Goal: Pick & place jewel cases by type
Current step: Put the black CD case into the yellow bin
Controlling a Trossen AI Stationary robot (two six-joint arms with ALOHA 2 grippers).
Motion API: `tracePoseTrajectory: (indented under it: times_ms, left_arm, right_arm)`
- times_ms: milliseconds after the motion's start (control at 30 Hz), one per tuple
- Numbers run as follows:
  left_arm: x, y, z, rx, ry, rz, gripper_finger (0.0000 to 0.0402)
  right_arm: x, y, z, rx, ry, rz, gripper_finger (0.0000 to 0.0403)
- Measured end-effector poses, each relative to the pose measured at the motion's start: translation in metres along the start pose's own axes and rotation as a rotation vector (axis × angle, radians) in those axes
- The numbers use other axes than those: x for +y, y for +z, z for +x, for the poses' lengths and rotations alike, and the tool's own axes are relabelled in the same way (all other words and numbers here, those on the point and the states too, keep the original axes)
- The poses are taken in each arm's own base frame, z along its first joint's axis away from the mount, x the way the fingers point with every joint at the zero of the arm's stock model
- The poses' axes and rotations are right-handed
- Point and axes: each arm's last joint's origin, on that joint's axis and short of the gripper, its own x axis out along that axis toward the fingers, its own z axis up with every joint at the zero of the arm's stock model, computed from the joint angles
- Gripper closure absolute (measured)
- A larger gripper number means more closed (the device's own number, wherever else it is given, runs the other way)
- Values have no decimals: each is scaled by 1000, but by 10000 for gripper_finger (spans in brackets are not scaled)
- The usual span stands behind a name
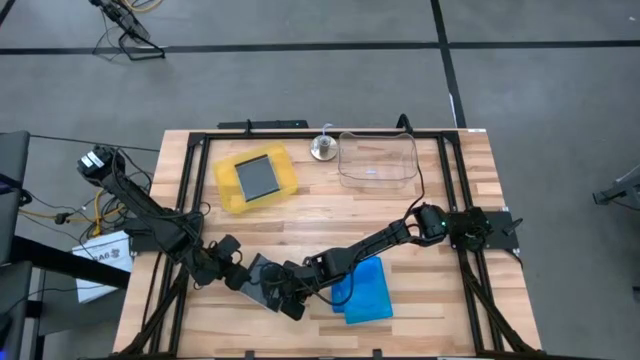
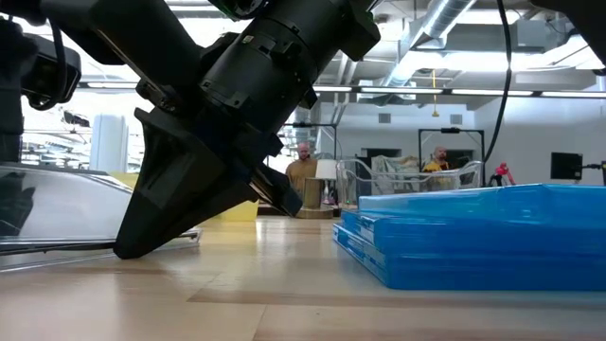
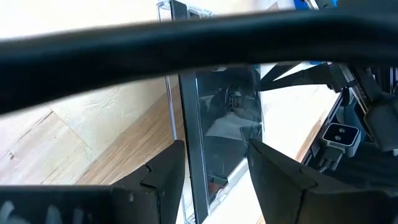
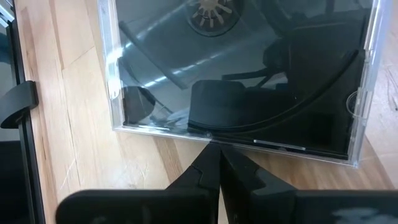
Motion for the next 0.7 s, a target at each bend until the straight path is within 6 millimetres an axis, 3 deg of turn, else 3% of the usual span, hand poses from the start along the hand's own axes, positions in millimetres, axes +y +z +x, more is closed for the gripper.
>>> tracePoseTrajectory:
  times_ms: [400, 467, 533, 567, 700]
  left_arm:
    - [-5, 1, -7, 17, -61, -20, 239]
    - [-12, 1, -11, 34, -135, -42, 240]
    - [-42, 4, -24, 30, -423, -127, 240]
    - [-49, 7, -30, 7, -484, -148, 240]
    - [-41, 9, -26, -51, -451, -100, 240]
  right_arm:
    - [0, 0, 0, 0, 0, -1, 403]
    - [0, 0, 0, 1, -1, -2, 403]
    - [2, 3, 1, -40, 3, -2, 403]
    - [0, 6, 3, -63, 11, 0, 403]
    - [-4, 10, 1, -60, 3, 14, 403]
